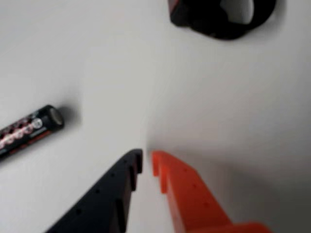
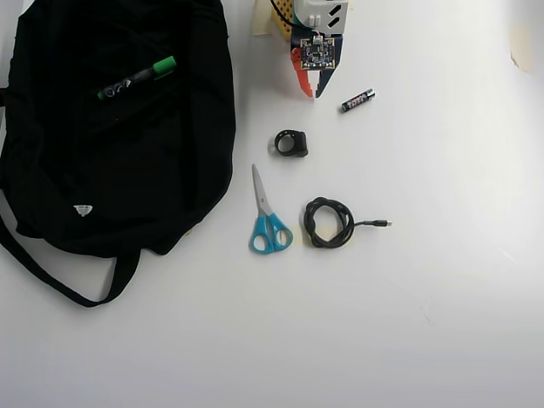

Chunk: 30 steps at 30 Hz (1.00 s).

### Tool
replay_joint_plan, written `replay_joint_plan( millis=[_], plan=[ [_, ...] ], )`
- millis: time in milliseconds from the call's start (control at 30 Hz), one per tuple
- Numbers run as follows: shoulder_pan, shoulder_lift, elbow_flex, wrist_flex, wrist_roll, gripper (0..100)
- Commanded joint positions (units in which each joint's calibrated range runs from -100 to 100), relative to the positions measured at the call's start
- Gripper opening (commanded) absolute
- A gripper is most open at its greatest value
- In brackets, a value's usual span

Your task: Put the green marker into the black bag

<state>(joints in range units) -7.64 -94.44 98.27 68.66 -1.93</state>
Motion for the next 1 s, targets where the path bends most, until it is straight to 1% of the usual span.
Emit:
replay_joint_plan(
  millis=[0, 967],
  plan=[
    [0.3, 0.2, 1.3, -0.4, 0.3, 2],
    [0.3, 0.2, 1.3, -0.4, 0.3, 2]
  ],
)
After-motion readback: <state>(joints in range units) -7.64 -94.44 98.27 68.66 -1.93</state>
